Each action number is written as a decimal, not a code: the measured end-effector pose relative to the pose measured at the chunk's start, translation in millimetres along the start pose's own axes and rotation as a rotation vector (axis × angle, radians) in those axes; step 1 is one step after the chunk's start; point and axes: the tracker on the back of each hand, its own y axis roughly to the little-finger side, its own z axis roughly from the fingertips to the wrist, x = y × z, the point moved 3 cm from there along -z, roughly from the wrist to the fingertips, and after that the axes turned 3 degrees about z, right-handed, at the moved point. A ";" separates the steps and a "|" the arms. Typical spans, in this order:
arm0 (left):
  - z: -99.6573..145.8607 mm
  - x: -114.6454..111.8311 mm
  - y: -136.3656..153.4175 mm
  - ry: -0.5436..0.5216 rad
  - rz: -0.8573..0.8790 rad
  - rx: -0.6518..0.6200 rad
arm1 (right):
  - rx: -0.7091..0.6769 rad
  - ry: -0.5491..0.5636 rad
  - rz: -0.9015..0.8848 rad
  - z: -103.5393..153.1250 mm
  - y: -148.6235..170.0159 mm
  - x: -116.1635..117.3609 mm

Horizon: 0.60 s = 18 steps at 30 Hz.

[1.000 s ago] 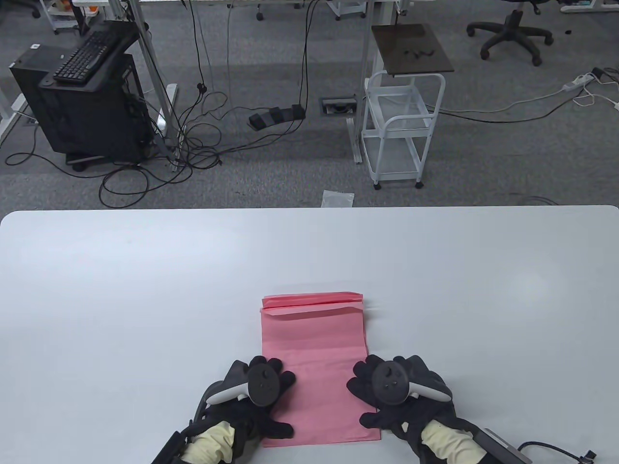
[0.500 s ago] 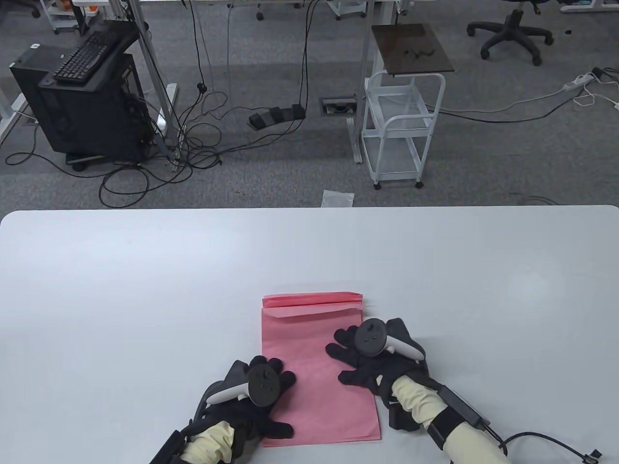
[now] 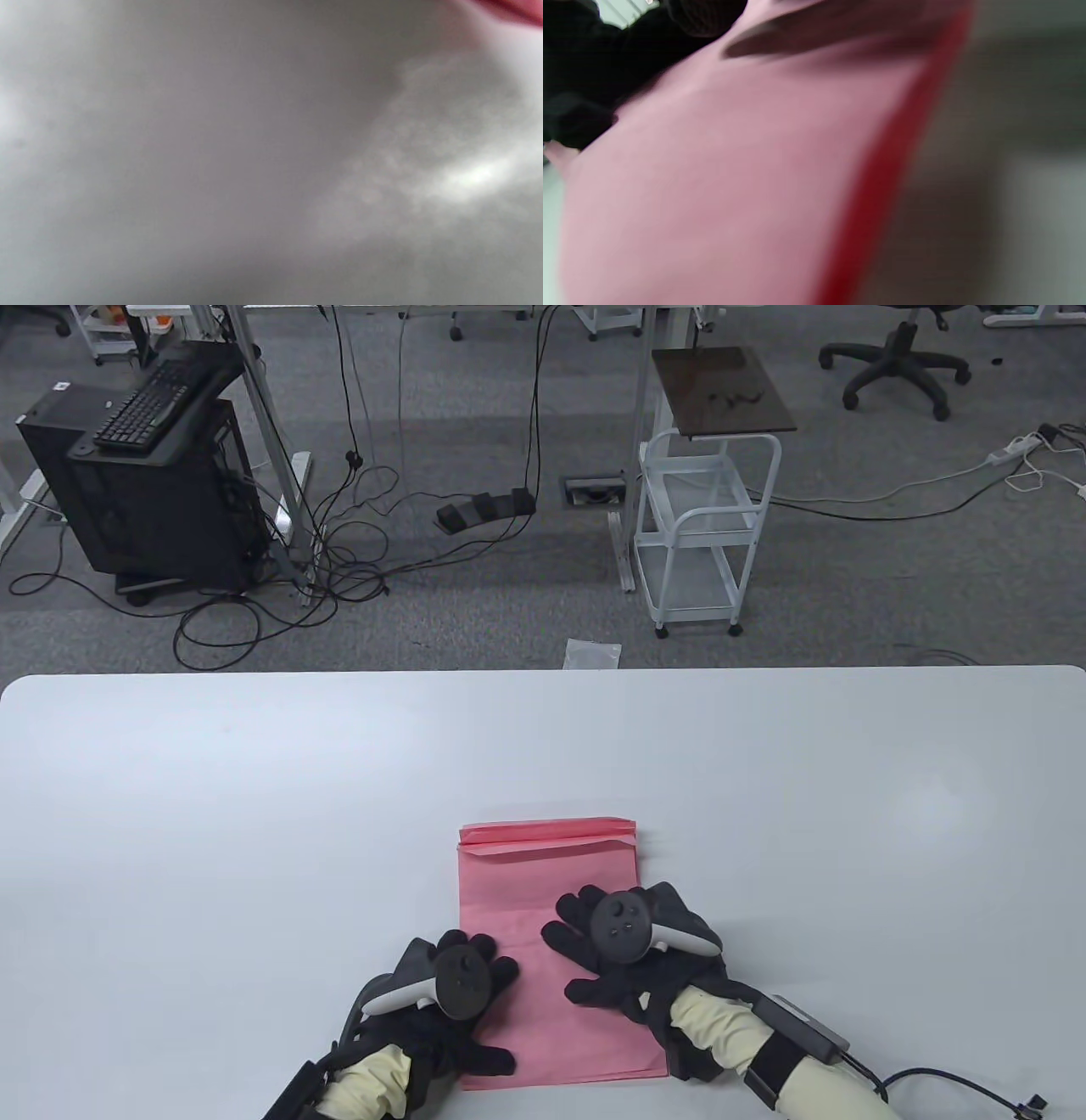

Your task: Unfold complexly folded papers and stack

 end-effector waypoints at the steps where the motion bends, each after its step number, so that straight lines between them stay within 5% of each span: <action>1: 0.0 0.0 0.0 0.000 -0.001 0.000 | 0.016 -0.003 0.002 -8.3 0.6 -3.1; 6: -0.1 0.0 -0.4 0.001 -0.002 -0.001 | 0.148 -0.083 -0.077 -43.3 27.8 -20.5; 18: 0.4 0.1 -0.6 -0.003 -0.006 -0.004 | 0.393 0.062 -0.310 -68.5 93.9 -62.5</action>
